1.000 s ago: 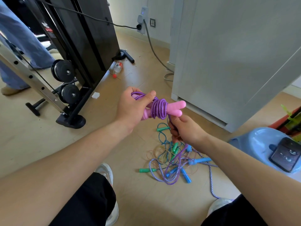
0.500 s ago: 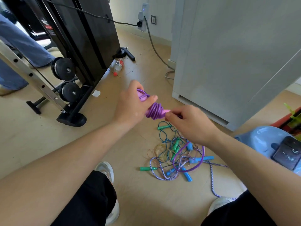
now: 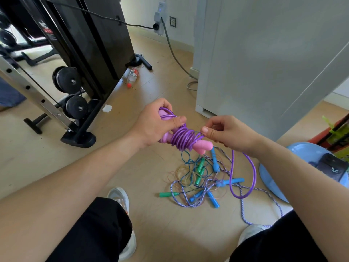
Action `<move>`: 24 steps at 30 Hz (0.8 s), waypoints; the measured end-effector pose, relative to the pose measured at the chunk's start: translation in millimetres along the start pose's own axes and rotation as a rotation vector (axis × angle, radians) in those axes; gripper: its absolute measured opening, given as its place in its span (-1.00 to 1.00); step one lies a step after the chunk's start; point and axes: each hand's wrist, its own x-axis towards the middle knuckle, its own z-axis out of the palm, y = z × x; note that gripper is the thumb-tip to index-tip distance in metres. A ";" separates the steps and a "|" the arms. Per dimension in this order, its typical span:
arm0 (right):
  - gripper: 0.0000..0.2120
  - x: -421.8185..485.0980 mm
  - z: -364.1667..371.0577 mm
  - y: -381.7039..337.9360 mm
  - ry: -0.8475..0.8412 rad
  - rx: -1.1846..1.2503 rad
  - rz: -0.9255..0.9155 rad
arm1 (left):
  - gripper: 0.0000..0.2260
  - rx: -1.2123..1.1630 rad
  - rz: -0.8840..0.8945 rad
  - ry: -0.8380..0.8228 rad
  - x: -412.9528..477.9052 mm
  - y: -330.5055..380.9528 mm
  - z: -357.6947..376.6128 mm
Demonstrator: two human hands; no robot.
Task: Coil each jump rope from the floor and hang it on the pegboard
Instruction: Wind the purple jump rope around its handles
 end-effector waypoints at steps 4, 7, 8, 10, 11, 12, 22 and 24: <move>-0.77 0.6 1.9 -1.3 -0.011 0.018 -0.010 | -0.69 -0.028 -0.021 -0.010 0.2 -1.4 -5.3; -0.80 0.1 4.8 -6.7 -0.047 -0.004 -0.042 | -0.66 0.027 0.025 -0.096 -1.8 -4.0 -6.5; -0.81 -0.3 5.9 -8.9 -0.059 -0.007 -0.046 | -0.65 0.042 0.037 -0.128 -2.7 -4.2 -6.2; -0.79 -1.0 9.6 -12.2 -0.071 -0.001 -0.038 | -0.63 0.017 0.019 -0.194 -5.2 -3.5 -3.9; -0.75 -1.6 12.4 -13.2 -0.067 0.002 -0.014 | -0.60 -0.004 0.001 -0.229 -6.4 -2.9 -2.4; -0.72 -2.2 15.4 -13.4 -0.062 0.019 0.022 | -0.57 -0.020 -0.014 -0.261 -7.1 -2.7 -1.0; -0.70 -2.2 30.9 -12.6 -0.001 0.113 0.120 | -0.55 0.161 0.116 -0.241 -9.9 -15.6 4.5; -0.72 -2.2 30.8 -14.6 0.014 0.107 0.134 | -0.68 0.249 0.201 -0.257 -9.1 -16.4 2.8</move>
